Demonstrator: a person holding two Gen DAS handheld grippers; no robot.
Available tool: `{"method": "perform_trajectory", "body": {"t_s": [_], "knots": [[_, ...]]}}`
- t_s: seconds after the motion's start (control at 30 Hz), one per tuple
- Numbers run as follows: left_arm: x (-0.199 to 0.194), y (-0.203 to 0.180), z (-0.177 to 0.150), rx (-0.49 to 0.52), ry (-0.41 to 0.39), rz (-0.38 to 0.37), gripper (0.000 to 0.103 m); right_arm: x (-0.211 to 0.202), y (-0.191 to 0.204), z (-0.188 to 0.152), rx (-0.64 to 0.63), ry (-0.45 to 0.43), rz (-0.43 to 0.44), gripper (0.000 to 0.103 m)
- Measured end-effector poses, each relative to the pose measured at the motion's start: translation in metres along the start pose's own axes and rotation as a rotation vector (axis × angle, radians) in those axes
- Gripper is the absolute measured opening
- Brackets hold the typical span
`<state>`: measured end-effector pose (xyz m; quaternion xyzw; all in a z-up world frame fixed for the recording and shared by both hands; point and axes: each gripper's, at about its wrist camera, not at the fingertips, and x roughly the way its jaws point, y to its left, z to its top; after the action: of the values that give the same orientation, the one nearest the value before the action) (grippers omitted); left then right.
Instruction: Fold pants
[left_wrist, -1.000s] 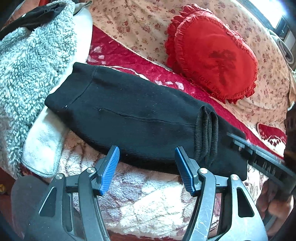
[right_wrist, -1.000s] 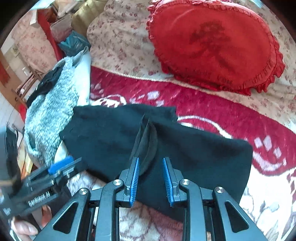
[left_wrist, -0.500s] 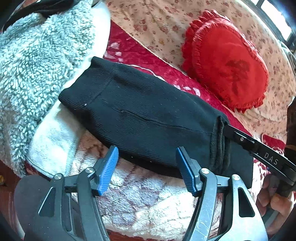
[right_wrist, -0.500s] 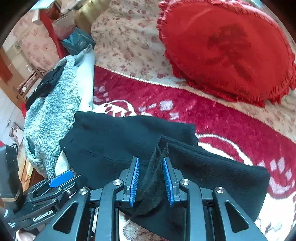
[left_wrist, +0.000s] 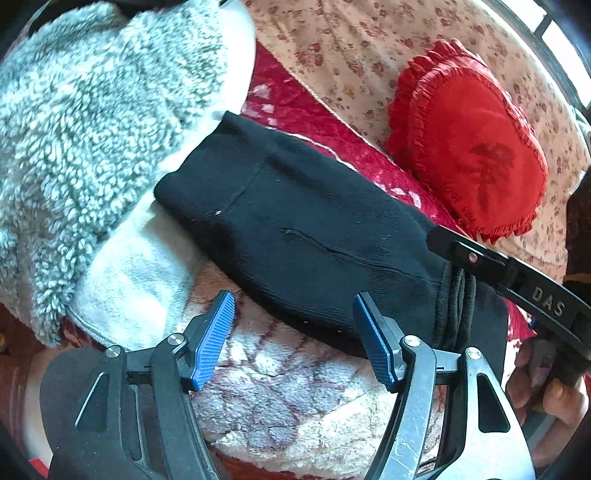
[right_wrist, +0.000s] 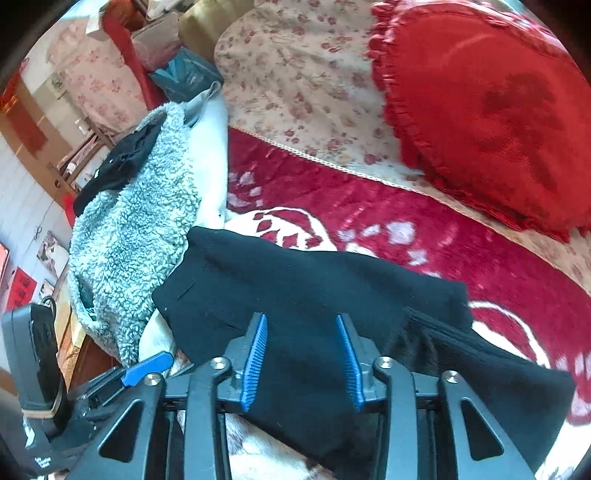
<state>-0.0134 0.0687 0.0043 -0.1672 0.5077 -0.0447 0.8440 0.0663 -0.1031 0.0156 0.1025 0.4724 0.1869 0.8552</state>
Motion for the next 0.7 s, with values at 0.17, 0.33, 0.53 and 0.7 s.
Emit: {"method": "perform_trajectory", "body": {"t_s": [0.17,0.33,0.53,0.7], "knots": [[-0.004,0.021,0.003,-0.099,0.006,-0.051,0.072,0.020,0.019,0.020,-0.045,0.027,0.024,0.044],[-0.001,0.043,0.005,-0.219,-0.004,-0.086,0.079,0.049,0.044,0.043,-0.086,0.050,0.066,0.045],[0.013,0.059,0.016,-0.295,0.008,-0.089,0.082,0.089,0.073,0.066,-0.197,0.085,0.040,0.046],[0.023,0.059,0.024,-0.290,-0.025,-0.080,0.087,0.129,0.081,0.078,-0.230,0.132,0.055,0.046]]}}
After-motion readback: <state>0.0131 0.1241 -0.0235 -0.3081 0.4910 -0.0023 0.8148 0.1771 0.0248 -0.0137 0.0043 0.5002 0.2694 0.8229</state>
